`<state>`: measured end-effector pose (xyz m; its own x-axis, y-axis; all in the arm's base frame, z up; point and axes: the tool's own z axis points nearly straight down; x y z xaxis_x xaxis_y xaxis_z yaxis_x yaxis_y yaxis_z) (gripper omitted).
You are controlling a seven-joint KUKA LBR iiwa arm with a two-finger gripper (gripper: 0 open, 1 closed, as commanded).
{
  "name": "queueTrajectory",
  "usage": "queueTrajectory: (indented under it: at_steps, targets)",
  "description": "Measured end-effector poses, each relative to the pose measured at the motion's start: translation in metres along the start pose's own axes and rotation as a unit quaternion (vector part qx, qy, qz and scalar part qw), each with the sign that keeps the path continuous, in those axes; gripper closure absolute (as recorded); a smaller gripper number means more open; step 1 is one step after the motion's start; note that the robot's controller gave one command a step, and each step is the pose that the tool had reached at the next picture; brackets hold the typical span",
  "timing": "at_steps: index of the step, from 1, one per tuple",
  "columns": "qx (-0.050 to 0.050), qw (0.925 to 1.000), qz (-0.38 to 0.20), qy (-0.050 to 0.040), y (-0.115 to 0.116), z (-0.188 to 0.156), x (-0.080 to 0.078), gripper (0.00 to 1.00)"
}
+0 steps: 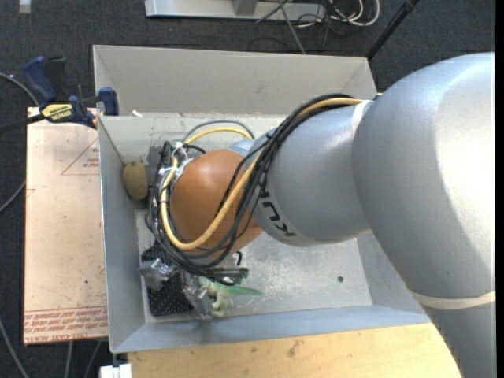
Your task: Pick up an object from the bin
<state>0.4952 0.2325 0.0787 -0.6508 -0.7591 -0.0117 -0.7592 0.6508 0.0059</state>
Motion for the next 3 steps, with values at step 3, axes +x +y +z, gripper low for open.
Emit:
queueTrajectory:
  at_steps: [3]
  targets:
    - [0.002,1.0000,0.002,0.0061,-0.002,-0.055,0.001,1.00]
